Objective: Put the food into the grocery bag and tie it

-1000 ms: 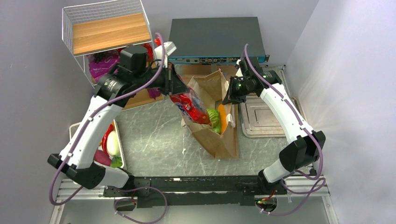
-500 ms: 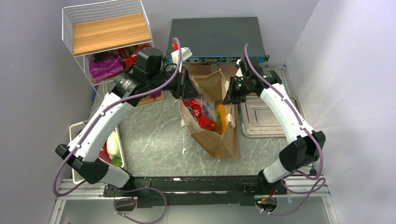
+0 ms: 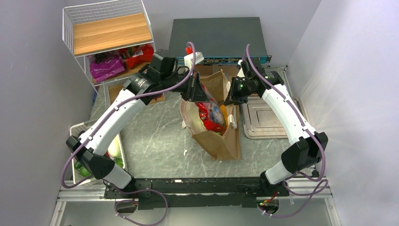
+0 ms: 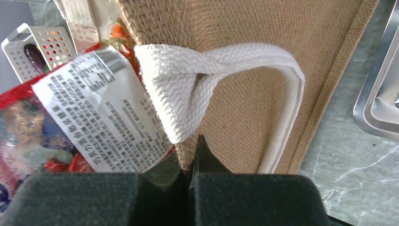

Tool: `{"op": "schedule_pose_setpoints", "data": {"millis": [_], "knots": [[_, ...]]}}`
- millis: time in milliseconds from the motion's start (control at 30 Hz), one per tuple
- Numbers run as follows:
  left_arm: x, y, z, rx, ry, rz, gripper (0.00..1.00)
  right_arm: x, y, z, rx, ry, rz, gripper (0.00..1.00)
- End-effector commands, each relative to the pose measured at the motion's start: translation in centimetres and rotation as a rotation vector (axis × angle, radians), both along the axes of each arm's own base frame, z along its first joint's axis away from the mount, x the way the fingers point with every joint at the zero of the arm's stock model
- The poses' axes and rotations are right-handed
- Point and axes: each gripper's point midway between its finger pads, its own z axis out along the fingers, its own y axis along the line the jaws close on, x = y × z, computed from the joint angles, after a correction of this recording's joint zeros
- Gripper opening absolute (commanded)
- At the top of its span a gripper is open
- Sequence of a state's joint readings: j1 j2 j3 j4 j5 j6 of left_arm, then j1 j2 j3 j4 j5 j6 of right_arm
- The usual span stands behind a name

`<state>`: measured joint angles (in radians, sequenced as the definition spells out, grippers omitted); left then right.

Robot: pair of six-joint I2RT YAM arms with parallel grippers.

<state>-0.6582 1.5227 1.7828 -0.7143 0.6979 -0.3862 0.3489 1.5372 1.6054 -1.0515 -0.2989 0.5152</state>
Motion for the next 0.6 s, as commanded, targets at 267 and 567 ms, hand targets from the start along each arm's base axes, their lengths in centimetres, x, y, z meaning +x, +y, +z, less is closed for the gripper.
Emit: {"op": "schedule_pose_setpoints", "data": {"millis": [267, 567], "knots": [[-0.1, -1.9, 3.6, -0.108, -0.133, -0.075, 0.23, 0.4, 1.3, 5.7, 0.112, -0.203, 0.073, 0.00], [0.8, -1.4, 2.6, -0.052, -0.114, 0.005, 0.99, 0.2, 1.7, 6.2, 0.140, -0.219, 0.084, 0.00]]}}
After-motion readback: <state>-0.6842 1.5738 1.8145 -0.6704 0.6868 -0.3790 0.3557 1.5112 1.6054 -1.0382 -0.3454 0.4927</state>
